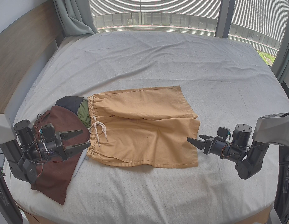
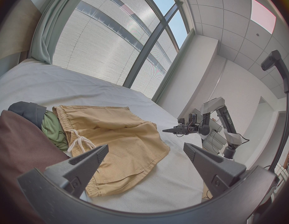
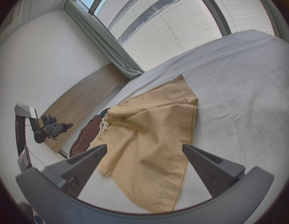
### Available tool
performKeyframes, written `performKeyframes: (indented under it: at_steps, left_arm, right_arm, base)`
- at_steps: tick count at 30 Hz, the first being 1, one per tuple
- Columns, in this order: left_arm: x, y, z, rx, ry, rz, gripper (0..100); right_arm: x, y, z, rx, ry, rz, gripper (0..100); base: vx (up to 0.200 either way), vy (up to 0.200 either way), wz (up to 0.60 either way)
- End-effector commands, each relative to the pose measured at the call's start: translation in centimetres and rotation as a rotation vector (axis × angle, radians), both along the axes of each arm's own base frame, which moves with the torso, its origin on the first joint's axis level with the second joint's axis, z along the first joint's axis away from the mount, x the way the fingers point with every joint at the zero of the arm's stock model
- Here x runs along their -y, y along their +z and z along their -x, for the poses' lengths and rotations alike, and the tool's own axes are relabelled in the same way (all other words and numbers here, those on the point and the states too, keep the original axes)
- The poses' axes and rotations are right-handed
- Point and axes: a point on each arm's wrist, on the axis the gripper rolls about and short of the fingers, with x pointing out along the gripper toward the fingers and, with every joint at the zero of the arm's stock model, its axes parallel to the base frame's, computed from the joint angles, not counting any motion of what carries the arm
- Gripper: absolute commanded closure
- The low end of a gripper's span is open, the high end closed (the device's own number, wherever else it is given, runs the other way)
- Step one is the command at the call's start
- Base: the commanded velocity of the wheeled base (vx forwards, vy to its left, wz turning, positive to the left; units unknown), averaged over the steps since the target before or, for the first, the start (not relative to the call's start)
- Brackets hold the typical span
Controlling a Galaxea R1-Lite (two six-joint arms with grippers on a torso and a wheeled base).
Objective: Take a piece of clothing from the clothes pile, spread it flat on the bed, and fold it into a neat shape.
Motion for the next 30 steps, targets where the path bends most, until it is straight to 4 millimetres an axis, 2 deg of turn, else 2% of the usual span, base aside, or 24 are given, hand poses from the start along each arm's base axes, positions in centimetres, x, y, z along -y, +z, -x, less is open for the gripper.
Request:
performKeyframes:
  at_steps: [1,6,13,23,26,30]
  left_arm:
    - [-0.1,-0.7,0.0,-0.027,0.004,0.002,0]
    - [0.0,-1.5,0.0,-0.052,0.002,0.001,0]
    - [-0.1,-2.3,0.3,-0.1,0.014,0.008,0]
    - [-0.7,-5.0,-0.5,-0.267,0.045,0.078,0]
    - [-0.7,-5.0,-0.7,-0.297,0.073,0.098,0]
    - [-0.9,-6.4,-1.4,-0.328,0.157,0.091,0]
  right_arm:
    - [-0.2,0.1,1.0,-0.007,0.017,0.023,0]
    - [-1.1,-0.1,1.7,-0.01,0.059,0.031,0]
    - [-1.1,-0.2,1.6,-0.002,0.06,0.041,0]
    - [-1.1,-0.3,1.5,0.014,0.064,0.057,0]
    - [-1.1,-0.3,1.5,0.014,0.064,0.057,0]
    - [-1.1,-0.4,1.5,0.013,0.065,0.058,0]
  base:
    - [0.0,0.0,0.0]
    - [0.0,0.0,0.0]
    - [0.0,0.0,0.0]
    - [0.0,0.0,0.0]
    - [0.0,0.0,0.0]
    - [0.0,0.0,0.0]
